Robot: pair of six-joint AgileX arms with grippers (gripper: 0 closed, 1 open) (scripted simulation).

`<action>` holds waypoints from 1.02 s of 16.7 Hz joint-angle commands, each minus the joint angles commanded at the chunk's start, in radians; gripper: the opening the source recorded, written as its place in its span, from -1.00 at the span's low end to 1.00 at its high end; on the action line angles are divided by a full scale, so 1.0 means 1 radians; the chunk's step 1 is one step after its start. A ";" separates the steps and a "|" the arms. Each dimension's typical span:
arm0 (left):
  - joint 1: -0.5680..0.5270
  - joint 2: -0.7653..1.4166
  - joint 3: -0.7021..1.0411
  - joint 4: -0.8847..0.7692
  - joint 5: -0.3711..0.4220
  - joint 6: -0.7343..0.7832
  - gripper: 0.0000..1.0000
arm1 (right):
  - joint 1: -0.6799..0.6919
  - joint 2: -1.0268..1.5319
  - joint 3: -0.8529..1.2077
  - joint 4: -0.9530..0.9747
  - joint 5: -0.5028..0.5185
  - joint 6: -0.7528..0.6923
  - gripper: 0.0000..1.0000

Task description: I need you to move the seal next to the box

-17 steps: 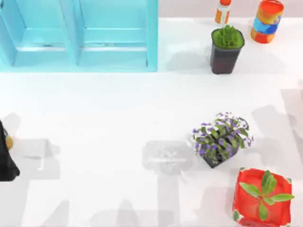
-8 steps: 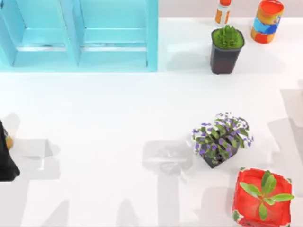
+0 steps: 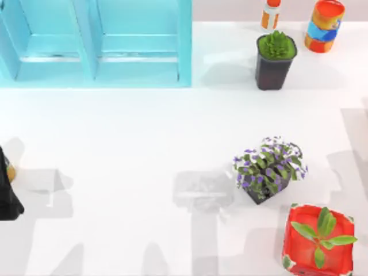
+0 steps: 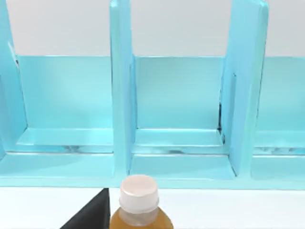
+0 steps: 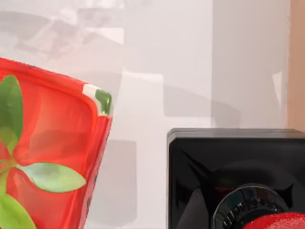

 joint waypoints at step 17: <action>0.000 0.000 0.000 0.000 0.000 0.000 1.00 | 0.000 0.009 -0.056 0.055 -0.002 -0.005 0.66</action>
